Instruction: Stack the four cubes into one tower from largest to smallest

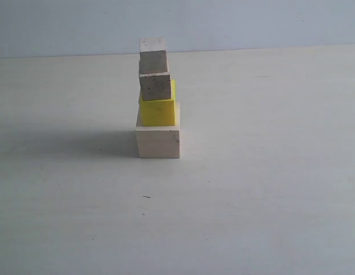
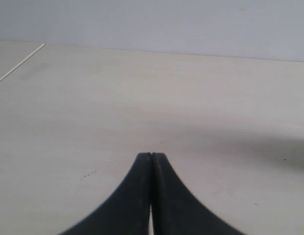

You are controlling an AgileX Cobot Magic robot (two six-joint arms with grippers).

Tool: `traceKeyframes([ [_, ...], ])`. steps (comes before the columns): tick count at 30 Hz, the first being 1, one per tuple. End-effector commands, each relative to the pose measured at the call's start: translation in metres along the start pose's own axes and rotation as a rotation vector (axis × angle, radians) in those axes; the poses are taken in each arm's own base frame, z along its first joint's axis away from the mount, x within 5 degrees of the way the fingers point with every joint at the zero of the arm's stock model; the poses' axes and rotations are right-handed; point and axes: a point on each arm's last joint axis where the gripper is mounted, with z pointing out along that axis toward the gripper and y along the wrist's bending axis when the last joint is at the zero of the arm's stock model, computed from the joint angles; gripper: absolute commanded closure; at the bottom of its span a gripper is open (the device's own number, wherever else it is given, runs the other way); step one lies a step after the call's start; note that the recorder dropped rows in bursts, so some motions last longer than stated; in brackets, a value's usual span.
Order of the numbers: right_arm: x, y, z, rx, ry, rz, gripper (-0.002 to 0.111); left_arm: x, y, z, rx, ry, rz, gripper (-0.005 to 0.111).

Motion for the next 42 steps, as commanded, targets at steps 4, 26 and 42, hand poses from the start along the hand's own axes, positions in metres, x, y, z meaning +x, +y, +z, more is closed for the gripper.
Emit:
traceKeyframes([
  [4, 0.060, -0.007, -0.005, 0.126, 0.170, 0.070, 0.108, 0.000, 0.000, 0.000, 0.000, -0.013, 0.006, 0.107],
  [26, 0.160, -0.002, -0.040, 0.212, 0.214, 0.147, 0.108, 0.000, 0.000, 0.000, 0.000, -0.013, 0.006, 0.107],
  [42, 0.170, -0.001, -0.045, 0.190, 0.334, 0.108, 0.108, 0.000, 0.000, 0.000, 0.000, -0.013, 0.006, 0.107],
])
